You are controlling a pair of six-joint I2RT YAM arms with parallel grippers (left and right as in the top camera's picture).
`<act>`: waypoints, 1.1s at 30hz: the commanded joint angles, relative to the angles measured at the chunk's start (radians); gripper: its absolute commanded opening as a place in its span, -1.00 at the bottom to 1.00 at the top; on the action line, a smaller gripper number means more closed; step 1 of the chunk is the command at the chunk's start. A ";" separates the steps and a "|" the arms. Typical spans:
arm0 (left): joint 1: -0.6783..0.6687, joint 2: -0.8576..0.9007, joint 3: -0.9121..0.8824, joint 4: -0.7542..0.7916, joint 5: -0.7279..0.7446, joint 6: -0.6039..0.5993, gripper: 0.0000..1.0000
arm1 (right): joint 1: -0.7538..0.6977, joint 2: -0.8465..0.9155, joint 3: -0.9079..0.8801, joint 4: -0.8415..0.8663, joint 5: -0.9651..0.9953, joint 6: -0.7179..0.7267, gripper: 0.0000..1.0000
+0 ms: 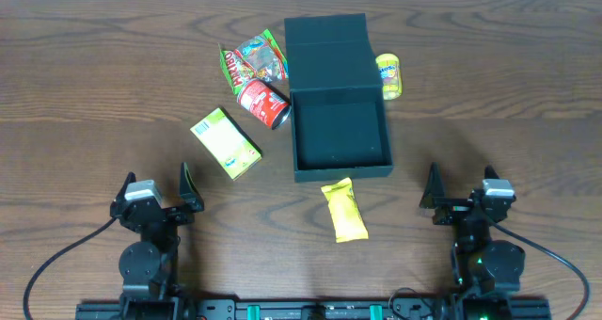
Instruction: Pack container
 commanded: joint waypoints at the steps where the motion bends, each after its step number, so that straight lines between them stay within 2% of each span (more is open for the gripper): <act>1: 0.005 -0.002 0.080 -0.024 0.013 0.013 0.91 | 0.014 -0.005 -0.002 -0.006 0.003 0.012 0.99; 7: 0.005 0.098 0.297 -0.044 0.029 0.014 0.91 | 0.014 -0.005 -0.002 -0.006 0.003 0.012 0.99; 15: 0.004 0.510 0.740 -0.089 0.159 0.014 0.90 | 0.014 -0.005 -0.002 -0.006 0.003 0.012 0.99; 20: 0.000 0.885 1.106 -0.248 0.299 0.014 0.91 | 0.014 -0.005 -0.002 -0.006 0.003 0.012 0.99; 26: -0.079 1.312 1.582 -0.570 0.320 0.042 0.91 | 0.014 -0.005 -0.002 -0.006 0.003 0.012 0.99; 29: -0.127 1.506 1.809 -0.735 0.272 0.093 0.91 | 0.014 -0.005 -0.002 -0.006 0.003 0.012 0.99; 33: -0.172 1.682 1.984 -0.887 0.139 0.097 0.91 | 0.014 -0.005 -0.002 -0.006 0.003 0.012 0.99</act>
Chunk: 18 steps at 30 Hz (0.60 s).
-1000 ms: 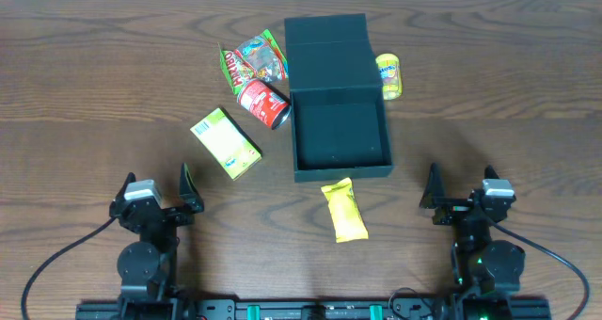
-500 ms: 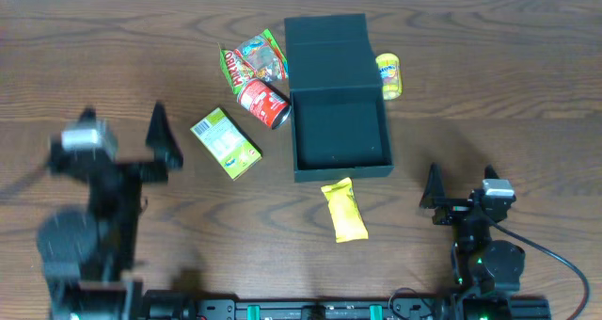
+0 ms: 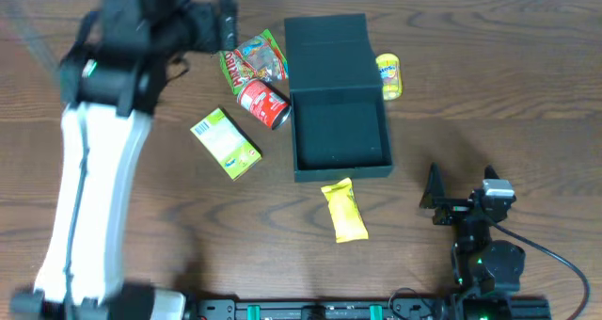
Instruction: Pack container
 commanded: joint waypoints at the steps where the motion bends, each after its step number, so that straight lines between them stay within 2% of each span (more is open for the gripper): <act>1: -0.032 0.108 0.116 -0.090 -0.122 0.032 0.91 | 0.014 -0.005 -0.002 -0.005 0.003 0.012 0.99; 4: -0.046 0.181 0.130 -0.199 -0.140 0.032 0.91 | 0.014 -0.005 -0.002 -0.005 0.003 0.012 0.98; 11: -0.055 0.320 0.129 -0.370 0.016 0.008 0.90 | 0.014 -0.005 -0.002 -0.005 0.003 0.012 0.99; 18: -0.055 0.435 0.128 -0.307 0.021 0.005 0.91 | 0.014 -0.005 -0.002 -0.005 0.003 0.012 0.98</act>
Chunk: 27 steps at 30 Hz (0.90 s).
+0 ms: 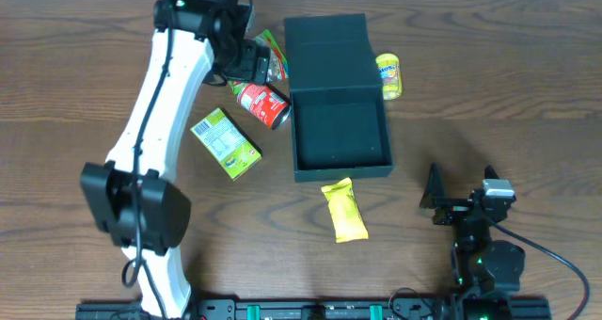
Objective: Pack container
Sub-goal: 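Reach the left gripper to the gummy candy bag and grasp it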
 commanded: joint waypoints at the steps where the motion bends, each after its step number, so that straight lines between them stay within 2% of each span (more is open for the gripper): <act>1: -0.004 0.049 0.021 0.027 0.023 -0.005 0.91 | 0.014 -0.005 -0.002 -0.005 0.003 0.012 0.98; 5: -0.004 0.106 0.021 0.069 0.032 -0.037 0.90 | 0.014 -0.005 -0.002 -0.005 0.003 0.012 0.98; 8: -0.002 0.128 0.021 0.144 -0.027 -0.192 0.91 | 0.014 -0.005 -0.002 -0.005 0.003 0.012 0.99; 12: -0.004 0.136 0.021 0.235 -0.077 -0.193 0.91 | 0.014 -0.005 -0.002 -0.005 0.003 0.012 0.99; 14: -0.011 0.143 0.021 0.286 -0.156 -0.176 0.91 | 0.014 -0.005 -0.002 -0.005 0.003 0.012 0.98; 17: -0.023 0.154 0.021 0.337 -0.269 -0.113 0.91 | 0.014 -0.005 -0.002 -0.006 0.003 0.012 0.99; 19: -0.027 0.164 0.021 0.363 -0.290 -0.017 0.91 | 0.014 -0.005 -0.002 -0.006 0.003 0.012 0.98; 21: -0.027 0.177 0.021 0.380 -0.289 0.051 0.91 | 0.014 -0.005 -0.002 -0.005 0.003 0.012 0.98; 24: -0.027 0.202 0.021 0.397 -0.201 0.186 0.91 | 0.014 -0.005 -0.002 -0.005 0.003 0.012 0.98; 27: -0.027 0.238 0.021 0.413 -0.176 0.254 0.92 | 0.014 -0.005 -0.002 -0.005 0.003 0.012 0.98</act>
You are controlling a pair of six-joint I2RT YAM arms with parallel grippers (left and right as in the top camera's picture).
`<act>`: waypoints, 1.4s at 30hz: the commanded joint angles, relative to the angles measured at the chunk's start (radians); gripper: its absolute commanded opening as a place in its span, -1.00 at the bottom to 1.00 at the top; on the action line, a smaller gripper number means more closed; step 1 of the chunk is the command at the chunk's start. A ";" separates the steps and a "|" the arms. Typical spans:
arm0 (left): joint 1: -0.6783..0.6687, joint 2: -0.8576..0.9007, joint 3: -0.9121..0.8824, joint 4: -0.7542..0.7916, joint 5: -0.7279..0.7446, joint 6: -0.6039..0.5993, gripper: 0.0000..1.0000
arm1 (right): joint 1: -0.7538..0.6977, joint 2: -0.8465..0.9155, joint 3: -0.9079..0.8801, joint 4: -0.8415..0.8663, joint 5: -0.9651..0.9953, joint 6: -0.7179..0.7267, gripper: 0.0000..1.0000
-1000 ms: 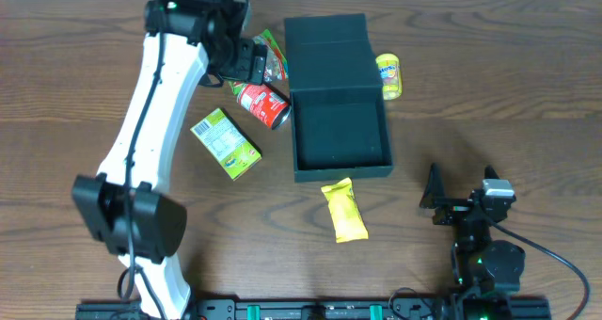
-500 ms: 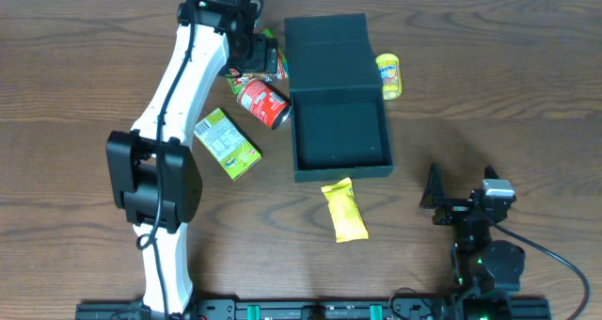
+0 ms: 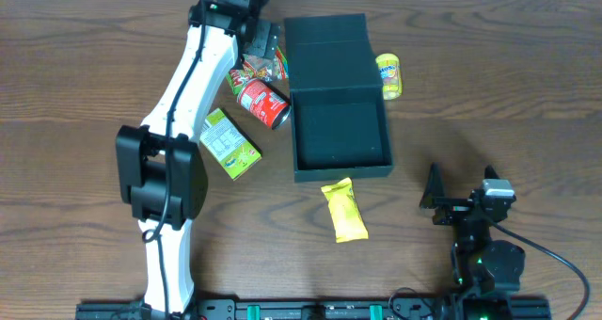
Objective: Pack container
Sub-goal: 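Reach the left gripper to the gummy candy bag and grasp it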
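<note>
The open black box (image 3: 294, 136) lies mid-table with its lid (image 3: 327, 47) folded back behind it; the inside looks empty. Left of the lid lies a colourful snack bag (image 3: 252, 72), and a red can (image 3: 263, 102) is just in front of it. My left gripper (image 3: 261, 43) is stretched far across the table and sits over the bag's far end; its jaws are not clear from above. My right gripper (image 3: 435, 186) rests near the front right, showing as one dark wedge with no gap.
A green carton (image 3: 226, 143) lies left of the box. A yellow packet (image 3: 344, 210) lies in front of the box, and a small yellow jar (image 3: 389, 75) stands right of the lid. The white left arm (image 3: 193, 85) spans the table's left side.
My left gripper has shifted from beside the red can and bag's left part to the bag's far end, closer to the lid. The objects and the right arm stay where they were.
Both arms were folded at the front edge. Then the left arm was raised high over the table's left side. Then it reached down by the snack bag and red can, and now its gripper is over the bag's far end.
</note>
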 commanded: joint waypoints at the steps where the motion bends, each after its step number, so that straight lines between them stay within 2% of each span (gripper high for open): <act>1: -0.001 0.066 0.020 0.012 0.027 0.150 0.97 | 0.014 -0.005 -0.002 -0.005 0.003 0.012 0.98; 5: -0.001 0.124 0.020 0.039 0.034 0.236 0.98 | 0.014 -0.005 -0.002 -0.005 0.003 0.012 0.99; 7: -0.001 0.146 0.020 0.029 0.051 0.382 1.00 | 0.014 -0.005 -0.002 -0.005 0.003 0.012 0.98; 9: -0.002 0.161 0.020 0.022 0.053 0.525 0.84 | 0.014 -0.005 -0.002 -0.006 0.003 0.012 0.99; 13: -0.002 0.175 0.020 0.031 0.052 0.666 0.81 | 0.014 -0.005 -0.002 -0.005 0.003 0.012 0.99; 18: 0.001 0.185 0.020 0.054 0.066 0.702 0.81 | 0.014 -0.005 -0.002 -0.006 0.003 0.012 0.99; 28: 0.000 0.249 0.020 0.091 0.076 0.711 0.64 | 0.014 -0.005 -0.002 -0.005 0.003 0.012 0.98; 30: 0.002 0.256 0.020 0.111 0.063 0.710 0.47 | 0.014 -0.005 -0.002 -0.005 0.003 0.012 0.98; 34: 0.005 0.260 0.020 0.113 0.063 0.706 0.29 | 0.014 -0.005 -0.002 -0.005 0.003 0.012 0.99; 37: 0.005 0.260 0.020 0.113 0.055 0.707 -0.01 | 0.014 -0.005 -0.002 -0.005 0.003 0.012 0.99; 40: 0.005 0.260 0.020 0.113 0.053 0.704 -0.17 | 0.014 -0.005 -0.002 -0.005 0.003 0.012 0.99; 42: 0.005 0.260 0.020 0.113 0.052 0.684 -0.20 | 0.014 -0.005 -0.002 -0.005 0.003 0.012 0.98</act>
